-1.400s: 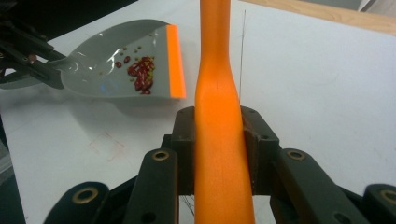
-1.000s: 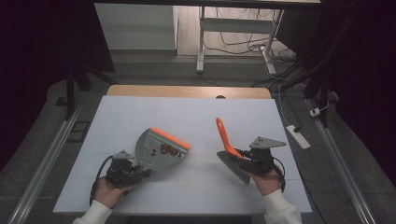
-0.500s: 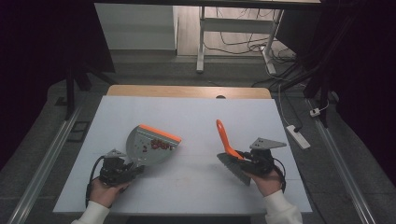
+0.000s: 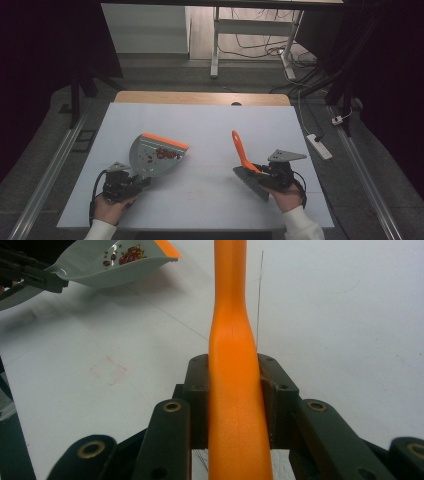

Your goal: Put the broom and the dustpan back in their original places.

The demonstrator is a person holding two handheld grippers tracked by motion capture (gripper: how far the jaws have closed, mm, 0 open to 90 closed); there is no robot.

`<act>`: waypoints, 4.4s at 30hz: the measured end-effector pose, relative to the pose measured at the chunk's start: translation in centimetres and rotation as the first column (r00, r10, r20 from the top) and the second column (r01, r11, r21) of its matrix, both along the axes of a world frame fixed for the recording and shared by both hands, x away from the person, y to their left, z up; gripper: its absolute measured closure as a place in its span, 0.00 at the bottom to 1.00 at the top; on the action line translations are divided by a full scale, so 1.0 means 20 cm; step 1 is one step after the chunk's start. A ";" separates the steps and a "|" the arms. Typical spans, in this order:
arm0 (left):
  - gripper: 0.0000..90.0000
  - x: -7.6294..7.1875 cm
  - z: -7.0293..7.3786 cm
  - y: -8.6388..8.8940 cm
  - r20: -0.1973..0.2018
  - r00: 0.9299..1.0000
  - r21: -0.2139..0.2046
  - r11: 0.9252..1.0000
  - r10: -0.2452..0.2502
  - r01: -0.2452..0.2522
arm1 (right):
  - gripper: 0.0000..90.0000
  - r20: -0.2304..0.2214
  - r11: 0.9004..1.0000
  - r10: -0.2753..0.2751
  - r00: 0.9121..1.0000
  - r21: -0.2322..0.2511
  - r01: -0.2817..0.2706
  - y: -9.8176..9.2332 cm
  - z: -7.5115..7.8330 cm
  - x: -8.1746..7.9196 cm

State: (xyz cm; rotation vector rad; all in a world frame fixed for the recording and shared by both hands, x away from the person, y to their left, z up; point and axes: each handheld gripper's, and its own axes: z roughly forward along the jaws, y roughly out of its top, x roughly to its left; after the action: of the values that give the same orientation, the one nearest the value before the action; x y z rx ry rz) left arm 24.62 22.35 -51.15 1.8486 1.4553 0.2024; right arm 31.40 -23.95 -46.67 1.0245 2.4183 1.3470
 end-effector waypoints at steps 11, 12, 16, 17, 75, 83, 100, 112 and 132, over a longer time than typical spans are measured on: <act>0.69 0.00 -0.03 0.03 -0.014 0.997 0.003 0.997 0.077 -0.077 | 0.78 -0.012 1.000 -0.002 1.000 0.018 0.002 -0.02 0.00 -0.02; 0.69 0.00 -0.03 0.03 -0.016 0.996 0.003 0.996 0.084 -0.084 | 0.78 -0.018 1.000 -0.001 1.000 0.020 0.002 -0.02 0.00 -0.01; 0.69 0.00 -0.04 0.03 -0.025 0.994 0.012 0.994 0.110 -0.110 | 0.78 -0.048 1.000 0.002 0.999 0.019 -0.001 -0.03 -0.03 0.00; 0.69 0.00 -0.04 0.03 -0.025 0.993 0.011 0.994 0.113 -0.113 | 0.78 -0.063 1.000 0.000 0.998 0.021 0.001 -0.03 -0.04 0.00; 0.42 -0.01 -0.07 0.03 -0.041 0.984 0.050 0.984 0.175 -0.173 | 0.56 -0.099 0.966 -0.191 0.977 -0.197 0.169 -0.12 -0.20 0.20; 0.38 -0.06 0.00 0.05 0.008 0.988 0.074 0.986 0.152 -0.152 | 0.56 -0.067 0.973 -0.168 0.984 -0.170 0.154 -0.13 -0.17 0.17; 0.39 -0.08 0.03 -0.01 0.111 0.988 0.079 0.992 -0.108 0.100 | 0.55 0.003 0.985 -0.022 1.000 -0.170 0.022 -0.05 -0.12 0.07; 0.40 -0.02 0.02 -0.09 0.149 0.958 0.067 0.969 -0.245 0.238 | 0.55 0.037 0.984 0.075 0.997 -0.165 -0.068 -0.01 -0.14 0.02; 0.40 0.00 0.00 -0.10 0.136 0.955 0.062 0.964 -0.265 0.258 | 0.54 0.079 0.980 0.126 0.989 -0.166 -0.112 0.00 -0.12 -0.01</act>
State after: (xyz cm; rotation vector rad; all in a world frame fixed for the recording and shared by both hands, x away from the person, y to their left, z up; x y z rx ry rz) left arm 24.56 20.27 -51.15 1.9971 1.1039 0.2319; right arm 31.12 -23.85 -49.07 0.7748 2.5080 1.1808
